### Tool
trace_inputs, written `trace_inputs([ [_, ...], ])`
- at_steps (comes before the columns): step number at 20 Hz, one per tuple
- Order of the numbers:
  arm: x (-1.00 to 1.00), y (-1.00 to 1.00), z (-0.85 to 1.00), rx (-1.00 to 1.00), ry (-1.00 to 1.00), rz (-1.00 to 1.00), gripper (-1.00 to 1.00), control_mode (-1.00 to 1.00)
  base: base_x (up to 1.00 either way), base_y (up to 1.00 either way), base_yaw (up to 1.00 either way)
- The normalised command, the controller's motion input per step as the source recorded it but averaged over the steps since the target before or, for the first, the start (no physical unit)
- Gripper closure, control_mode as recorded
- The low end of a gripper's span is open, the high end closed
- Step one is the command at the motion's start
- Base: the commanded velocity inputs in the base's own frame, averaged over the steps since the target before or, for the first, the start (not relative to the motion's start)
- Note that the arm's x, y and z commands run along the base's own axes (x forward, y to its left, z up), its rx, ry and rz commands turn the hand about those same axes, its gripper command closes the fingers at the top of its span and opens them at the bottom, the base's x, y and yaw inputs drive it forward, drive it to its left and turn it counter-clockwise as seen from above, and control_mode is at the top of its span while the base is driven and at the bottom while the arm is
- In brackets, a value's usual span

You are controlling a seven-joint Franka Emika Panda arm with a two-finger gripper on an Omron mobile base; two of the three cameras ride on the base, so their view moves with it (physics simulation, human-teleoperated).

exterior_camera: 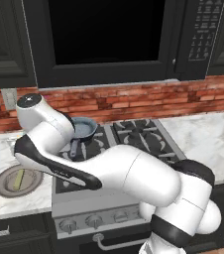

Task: Pick up the butter stick and place it in the pan. Then turn on the burner for the pan.

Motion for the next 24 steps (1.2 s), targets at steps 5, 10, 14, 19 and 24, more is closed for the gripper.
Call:
trace_inputs([
  [5,-0.01,0.26,-0.57,0.07,-0.08,0.0,-1.0,-1.0,0.0,0.0,0.0],
  [10,0.01,0.2,-0.36,0.07,-0.07,0.0,-1.0,-1.0,0.0,0.0,0.0],
  [14,0.06,0.19,-0.38,0.0,-0.06,-0.01,-1.0,-1.0,0.0,0.0,0.0],
  [19,0.09,0.16,-0.4,0.01,-0.01,-0.02,-1.0,-1.0,0.0,0.0,0.0],
  [24,0.33,0.19,-0.15,0.01,0.08,0.0,-1.0,-1.0,0.0,0.0,0.0],
])
